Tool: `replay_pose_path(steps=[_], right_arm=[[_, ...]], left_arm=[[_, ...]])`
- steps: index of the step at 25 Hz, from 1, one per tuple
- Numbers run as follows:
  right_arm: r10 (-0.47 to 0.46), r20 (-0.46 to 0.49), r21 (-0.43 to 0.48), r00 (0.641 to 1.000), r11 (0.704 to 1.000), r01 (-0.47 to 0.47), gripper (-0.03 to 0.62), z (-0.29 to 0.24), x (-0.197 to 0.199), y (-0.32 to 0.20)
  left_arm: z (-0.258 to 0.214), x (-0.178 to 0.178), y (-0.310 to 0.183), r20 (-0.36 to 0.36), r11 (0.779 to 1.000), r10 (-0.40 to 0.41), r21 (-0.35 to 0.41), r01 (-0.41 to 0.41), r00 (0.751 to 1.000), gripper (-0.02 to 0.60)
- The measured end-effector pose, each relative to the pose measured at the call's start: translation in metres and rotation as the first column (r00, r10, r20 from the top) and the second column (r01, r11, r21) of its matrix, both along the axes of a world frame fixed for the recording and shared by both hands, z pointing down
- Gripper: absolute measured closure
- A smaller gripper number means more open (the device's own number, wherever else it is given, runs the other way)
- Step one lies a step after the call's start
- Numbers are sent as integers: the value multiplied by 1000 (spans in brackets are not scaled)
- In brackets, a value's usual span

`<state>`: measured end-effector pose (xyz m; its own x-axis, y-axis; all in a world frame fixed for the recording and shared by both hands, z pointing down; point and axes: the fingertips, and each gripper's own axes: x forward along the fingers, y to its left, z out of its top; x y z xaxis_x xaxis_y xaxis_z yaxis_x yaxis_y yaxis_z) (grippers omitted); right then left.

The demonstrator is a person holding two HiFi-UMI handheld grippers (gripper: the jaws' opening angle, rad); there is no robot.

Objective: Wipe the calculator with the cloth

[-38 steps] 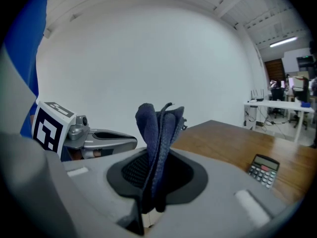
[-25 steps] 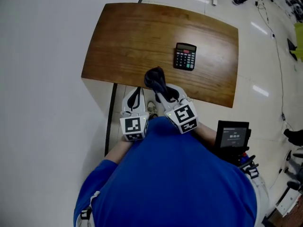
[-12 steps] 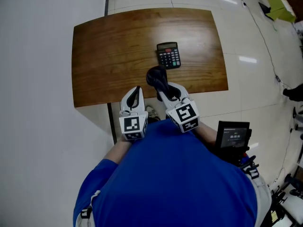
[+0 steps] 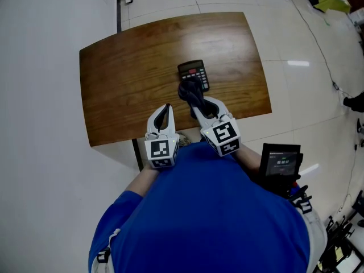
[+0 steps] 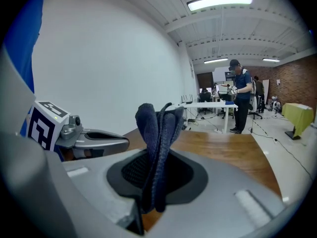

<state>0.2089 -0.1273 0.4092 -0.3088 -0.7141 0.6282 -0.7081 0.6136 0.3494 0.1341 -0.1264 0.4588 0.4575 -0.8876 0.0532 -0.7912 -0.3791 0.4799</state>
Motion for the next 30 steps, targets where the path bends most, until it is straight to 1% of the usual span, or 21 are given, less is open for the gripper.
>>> replay_pose_path(steps=[2, 6, 12, 17, 22, 26, 28, 30], right_arm=[[-12, -5, 9, 1000, 1000, 12, 522, -3, -1, -2], [-22, -19, 17, 1000, 1000, 23, 522, -3, 4, -3], [4, -34, 23, 999, 1000, -3, 522, -1, 18, -8], [4, -52, 8, 999, 1000, -3, 522, 3, 20, -7], [14, -66, -6, 998, 1000, -15, 522, 8, 23, -7], [36, -89, -10, 995, 999, -37, 522, 12, 30, -10], [43, -97, -7, 994, 999, -44, 522, 13, 37, -11], [37, -108, 17, 994, 999, -36, 522, 9, 39, -20]], left_arm=[[-1, -1, 0, 5, 1000, -13, 12, 12, 1000, 575], [7, 7, 6, -8, 1000, -22, 15, 22, 1000, 575], [14, 12, 10, -4, 1000, -29, 0, 29, 1000, 574], [15, 8, 18, -6, 999, -41, -16, 41, 999, 574], [21, 13, 20, 1, 999, -21, -34, 21, 1000, 574], [26, 28, 23, 17, 999, 23, -31, -23, 1000, 575], [24, 36, 22, 23, 999, 40, -12, -40, 999, 575], [14, 41, 13, 33, 998, 46, 31, -47, 998, 575]])
